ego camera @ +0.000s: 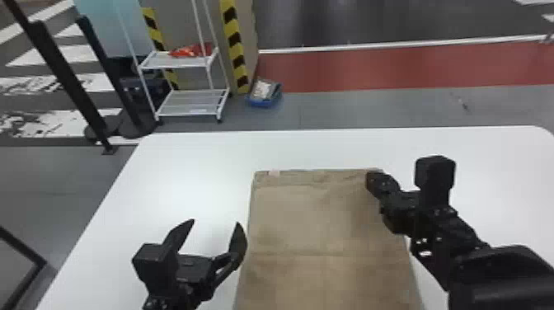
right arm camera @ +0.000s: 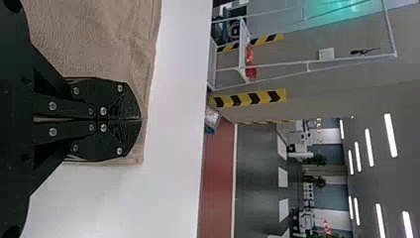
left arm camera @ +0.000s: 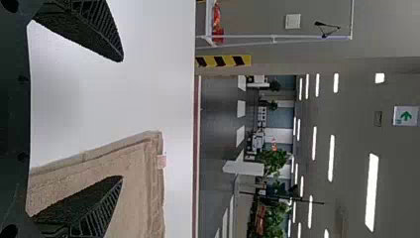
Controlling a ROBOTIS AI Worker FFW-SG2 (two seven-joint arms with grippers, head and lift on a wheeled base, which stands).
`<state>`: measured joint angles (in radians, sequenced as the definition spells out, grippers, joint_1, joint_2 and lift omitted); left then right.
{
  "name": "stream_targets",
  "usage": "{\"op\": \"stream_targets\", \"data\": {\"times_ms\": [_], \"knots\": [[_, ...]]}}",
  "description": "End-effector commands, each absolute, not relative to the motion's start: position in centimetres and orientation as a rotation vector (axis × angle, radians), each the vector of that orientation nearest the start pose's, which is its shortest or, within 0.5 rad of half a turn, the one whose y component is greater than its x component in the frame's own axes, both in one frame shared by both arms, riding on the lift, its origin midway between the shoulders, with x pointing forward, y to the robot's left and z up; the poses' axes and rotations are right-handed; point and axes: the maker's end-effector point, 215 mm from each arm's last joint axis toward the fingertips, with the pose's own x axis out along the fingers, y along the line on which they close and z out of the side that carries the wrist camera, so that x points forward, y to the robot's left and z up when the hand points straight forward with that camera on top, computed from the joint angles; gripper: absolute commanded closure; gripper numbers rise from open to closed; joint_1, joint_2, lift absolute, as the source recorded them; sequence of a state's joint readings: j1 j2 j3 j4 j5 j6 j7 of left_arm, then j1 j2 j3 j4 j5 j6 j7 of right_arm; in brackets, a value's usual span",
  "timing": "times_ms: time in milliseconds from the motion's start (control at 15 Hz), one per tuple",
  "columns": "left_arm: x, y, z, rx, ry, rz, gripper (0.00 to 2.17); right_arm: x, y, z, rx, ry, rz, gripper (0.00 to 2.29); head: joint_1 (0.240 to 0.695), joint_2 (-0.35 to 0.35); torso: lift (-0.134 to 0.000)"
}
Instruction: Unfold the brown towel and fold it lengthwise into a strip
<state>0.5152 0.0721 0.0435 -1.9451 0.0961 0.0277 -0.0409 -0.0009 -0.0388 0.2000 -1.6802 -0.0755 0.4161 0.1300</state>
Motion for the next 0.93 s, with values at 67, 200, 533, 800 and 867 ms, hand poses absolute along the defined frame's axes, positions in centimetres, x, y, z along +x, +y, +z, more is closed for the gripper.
{"op": "stream_targets", "data": {"times_ms": [67, 200, 533, 800, 867], "knots": [[43.6, 28.1, -39.3, -0.015, 0.143, 0.017, 0.02, 51.3, -4.1, -36.5, 0.025, 0.239, 0.447, 1.29, 0.695, 0.184, -0.126], [43.9, 31.0, -38.3, -0.028, 0.123, 0.064, 0.02, 47.5, -0.5, -35.7, -0.008, 0.221, 0.531, 1.29, 0.695, 0.226, -0.126], [43.0, 40.1, -36.5, -0.068, 0.107, 0.208, 0.02, 38.2, 8.0, -38.7, -0.154, 0.262, 0.75, 1.29, 0.695, 0.35, -0.126], [43.1, 40.2, -36.7, -0.075, 0.108, 0.206, 0.02, 34.6, 10.1, -40.4, -0.183, 0.293, 0.811, 0.0, 0.695, 0.35, -0.126], [43.4, 40.1, -36.5, -0.074, 0.105, 0.199, 0.02, 34.4, 9.6, -39.5, -0.167, 0.275, 0.811, 0.0, 0.695, 0.35, -0.126]]}}
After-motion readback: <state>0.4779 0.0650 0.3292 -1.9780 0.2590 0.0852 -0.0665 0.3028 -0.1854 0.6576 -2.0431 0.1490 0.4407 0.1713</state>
